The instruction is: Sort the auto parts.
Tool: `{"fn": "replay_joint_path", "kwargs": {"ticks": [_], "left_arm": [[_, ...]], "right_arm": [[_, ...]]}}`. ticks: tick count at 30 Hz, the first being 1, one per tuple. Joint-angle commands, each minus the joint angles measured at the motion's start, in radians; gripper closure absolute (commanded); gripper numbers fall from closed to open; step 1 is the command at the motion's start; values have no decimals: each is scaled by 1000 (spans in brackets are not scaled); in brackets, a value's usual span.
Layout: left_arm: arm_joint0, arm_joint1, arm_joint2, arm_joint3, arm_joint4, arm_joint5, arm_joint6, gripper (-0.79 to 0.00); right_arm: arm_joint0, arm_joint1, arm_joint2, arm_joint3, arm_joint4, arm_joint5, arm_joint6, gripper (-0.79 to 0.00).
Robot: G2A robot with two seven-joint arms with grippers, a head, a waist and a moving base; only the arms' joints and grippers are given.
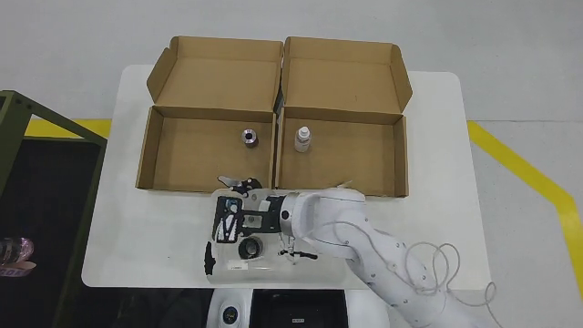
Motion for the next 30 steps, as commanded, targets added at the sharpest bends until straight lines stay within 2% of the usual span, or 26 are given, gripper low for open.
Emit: {"fn": "replay_joint_path", "kwargs": {"ticks": [1, 8, 14, 30], "left_arm": [[0, 0, 0, 0, 0, 0, 0, -785], [0, 0, 0, 0, 0, 0, 0, -785], [0, 0, 0, 0, 0, 0, 0, -785], [0, 0, 0, 0, 0, 0, 0, -785]], "right_arm": [[-33, 9, 3, -24, -10, -26, -1, -594], [-144, 41, 22, -82, -60, -91, -1, -613], [-198, 63, 42, -90, -107, -117, -20, -619], [-187, 76, 13, 5, -161, -113, -54, -606]]}}
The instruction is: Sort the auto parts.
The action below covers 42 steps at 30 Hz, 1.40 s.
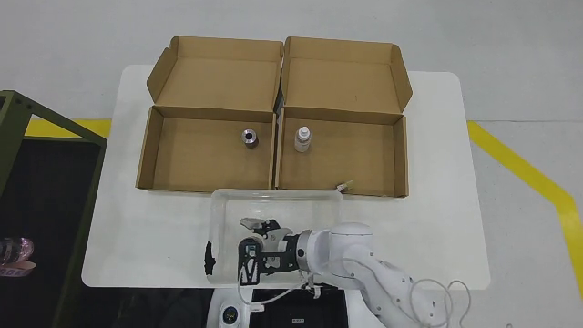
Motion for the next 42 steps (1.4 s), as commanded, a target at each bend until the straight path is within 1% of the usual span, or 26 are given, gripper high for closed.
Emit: {"fn": "replay_joint_path", "kwargs": {"ticks": [1, 4, 14, 16, 18, 19, 23, 25, 26, 27, 33, 42], "left_arm": [[0, 0, 0, 0, 0, 0, 0, -785], [0, 0, 0, 0, 0, 0, 0, -785], [0, 0, 0, 0, 0, 0, 0, -785], [0, 0, 0, 0, 0, 0, 0, -785], [0, 0, 0, 0, 0, 0, 0, -785], [0, 0, 0, 0, 0, 0, 0, -785], [0, 0, 0, 0, 0, 0, 0, -785], [0, 0, 0, 0, 0, 0, 0, -785], [0, 0, 0, 0, 0, 0, 0, -785], [0, 0, 0, 0, 0, 0, 0, -785], [0, 0, 0, 0, 0, 0, 0, -785], [0, 0, 0, 0, 0, 0, 0, -785]], "right_arm": [[5, 0, -6, 10, 1, 2, 3, -594], [14, -1, -18, 33, -3, 8, 3, -591], [54, -8, -59, 100, -7, 31, -10, -520], [60, -9, -65, 108, -5, 35, -4, -496], [65, -11, -70, 115, 4, 35, -5, -453], [67, -11, -72, 119, 9, 35, -6, -406], [73, -12, -76, 134, 36, 36, -26, -305], [71, -13, -73, 146, 69, 40, -41, -188], [74, -13, -73, 147, 71, 42, -40, -108], [73, -14, -73, 148, 87, 44, -49, -6], [91, -15, -56, 135, 164, 47, -63, 0], [103, -7, -9, 78, 228, 62, -73, 0]]}}
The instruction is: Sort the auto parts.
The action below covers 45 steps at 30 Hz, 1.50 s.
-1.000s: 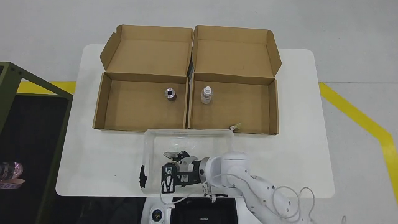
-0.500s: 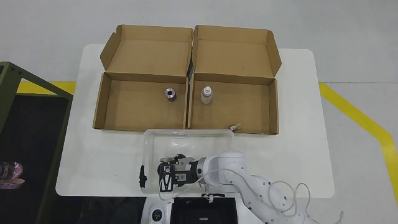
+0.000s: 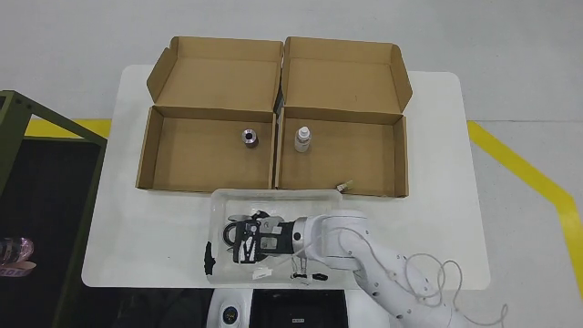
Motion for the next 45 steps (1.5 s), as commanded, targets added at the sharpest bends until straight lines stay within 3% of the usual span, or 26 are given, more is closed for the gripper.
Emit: {"fn": "replay_joint_path", "kwargs": {"ticks": [1, 25, 45], "left_arm": [[0, 0, 0, 0, 0, 0, 0, -785], [0, 0, 0, 0, 0, 0, 0, -785], [0, 0, 0, 0, 0, 0, 0, -785]], "right_arm": [[0, 2, 13, -12, 14, 5, -4, 0], [101, -6, 58, -19, 167, 102, -14, 0], [281, -49, -3, 154, 114, 232, 9, 0]]}}
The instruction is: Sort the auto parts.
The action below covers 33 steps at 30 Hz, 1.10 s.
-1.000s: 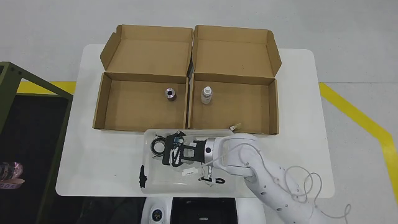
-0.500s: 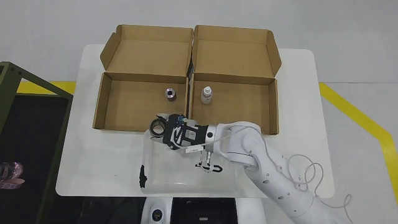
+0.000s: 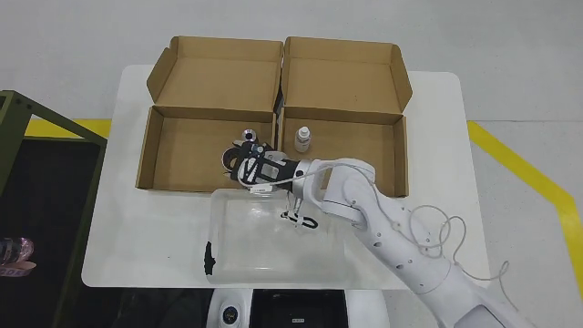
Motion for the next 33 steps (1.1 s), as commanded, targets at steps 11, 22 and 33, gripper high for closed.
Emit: {"fn": "replay_joint_path", "kwargs": {"ticks": [11, 22, 33], "left_arm": [[0, 0, 0, 0, 0, 0, 0, -785], [0, 0, 0, 0, 0, 0, 0, -785], [0, 0, 0, 0, 0, 0, 0, -785]], "right_arm": [[72, -28, -55, 128, -37, 18, 21, 0], [120, -47, -81, 196, -62, 3, 63, 0], [146, -66, -106, 262, -81, -1, 71, -135]]}}
